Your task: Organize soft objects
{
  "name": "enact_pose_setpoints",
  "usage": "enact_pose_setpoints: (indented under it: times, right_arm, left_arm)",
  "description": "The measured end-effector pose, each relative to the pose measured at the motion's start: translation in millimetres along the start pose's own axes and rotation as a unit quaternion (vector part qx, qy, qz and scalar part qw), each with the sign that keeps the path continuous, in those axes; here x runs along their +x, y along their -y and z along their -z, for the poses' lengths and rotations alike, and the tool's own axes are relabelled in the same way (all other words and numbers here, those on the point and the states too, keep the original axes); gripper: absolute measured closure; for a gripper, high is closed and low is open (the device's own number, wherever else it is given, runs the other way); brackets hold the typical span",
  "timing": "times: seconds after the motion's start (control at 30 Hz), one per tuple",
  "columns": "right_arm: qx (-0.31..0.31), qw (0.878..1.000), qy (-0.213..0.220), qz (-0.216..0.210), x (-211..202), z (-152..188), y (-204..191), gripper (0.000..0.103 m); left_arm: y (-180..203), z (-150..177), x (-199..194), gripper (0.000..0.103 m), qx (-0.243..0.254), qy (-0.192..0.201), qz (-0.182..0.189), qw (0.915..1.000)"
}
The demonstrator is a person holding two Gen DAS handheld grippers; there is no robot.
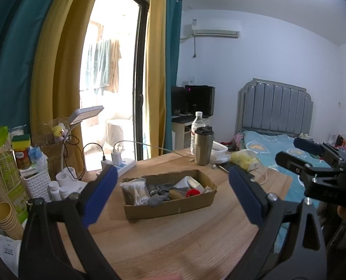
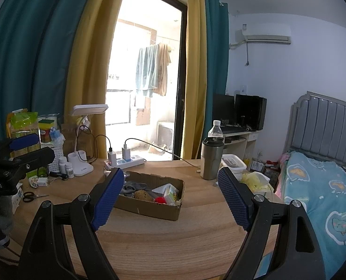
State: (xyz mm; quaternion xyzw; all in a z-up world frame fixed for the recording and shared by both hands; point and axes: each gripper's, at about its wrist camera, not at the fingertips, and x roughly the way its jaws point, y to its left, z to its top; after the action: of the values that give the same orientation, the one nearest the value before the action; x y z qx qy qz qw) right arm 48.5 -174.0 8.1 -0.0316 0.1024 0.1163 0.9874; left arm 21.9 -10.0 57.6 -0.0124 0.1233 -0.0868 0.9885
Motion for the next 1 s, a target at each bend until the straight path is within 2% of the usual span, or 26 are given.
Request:
enact_pose_setpoints:
  times: [1.0]
  right_arm:
    - [0.001, 1.000, -0.009, -0.006, 2.8, 9.1, -0.8, 0.018]
  left_arm:
    - [4.0, 4.4, 1.7, 0.006, 0.002, 0.000, 0.004, 1.0000]
